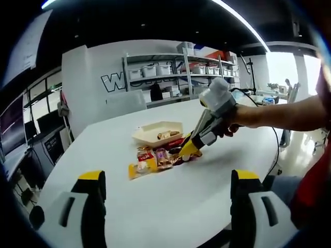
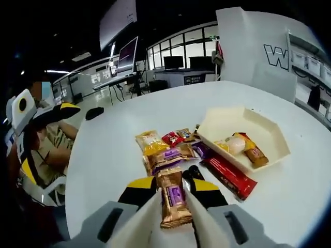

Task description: Place the target food into the container with the food tongs after gripping and lifting it, then release it inside without dropping or visibly crushing the food.

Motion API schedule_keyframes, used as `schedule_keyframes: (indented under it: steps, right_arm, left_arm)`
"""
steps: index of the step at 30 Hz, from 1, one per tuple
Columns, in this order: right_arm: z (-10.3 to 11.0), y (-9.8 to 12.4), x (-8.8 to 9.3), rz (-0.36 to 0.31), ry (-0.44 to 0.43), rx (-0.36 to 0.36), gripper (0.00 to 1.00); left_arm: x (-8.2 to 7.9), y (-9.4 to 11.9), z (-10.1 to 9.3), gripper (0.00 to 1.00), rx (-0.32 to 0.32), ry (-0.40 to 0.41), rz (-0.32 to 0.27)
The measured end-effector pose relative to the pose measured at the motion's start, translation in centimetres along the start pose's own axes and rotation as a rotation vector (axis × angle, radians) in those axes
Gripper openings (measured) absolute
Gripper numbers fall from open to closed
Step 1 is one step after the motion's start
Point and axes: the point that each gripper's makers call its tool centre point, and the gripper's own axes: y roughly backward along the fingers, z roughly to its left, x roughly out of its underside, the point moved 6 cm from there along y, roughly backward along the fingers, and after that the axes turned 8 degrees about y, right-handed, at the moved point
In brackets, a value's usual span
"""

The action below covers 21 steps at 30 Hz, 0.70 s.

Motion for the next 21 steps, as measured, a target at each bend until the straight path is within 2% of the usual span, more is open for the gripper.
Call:
schedule_keyframes:
  steps: [4, 7, 14, 21]
  right_arm:
    - [0.2, 0.7, -0.4, -0.016, -0.009, 0.009, 0.2]
    - [0.1, 1.3, -0.8, -0.025, 0.016, 0.02, 0.2]
    - [-0.5, 2.8, -2.0, -0.072, 0.028, 0.046, 0.21]
    - [-1.4, 4.0, -2.5, -0.095, 0.027, 0.075, 0.21]
  left_arm:
    - [-0.1, 0.0, -0.2, 0.98, 0.004, -0.001, -0.003]
    - [-0.1, 0.0, -0.4, 0.98, 0.006, 0.0, -0.003]
    - [-0.4, -0.3, -0.8, 0.98, 0.019, -0.003, -0.008]
    - [-0.6, -0.5, -1.0, 0.98, 0.023, -0.008, -0.013]
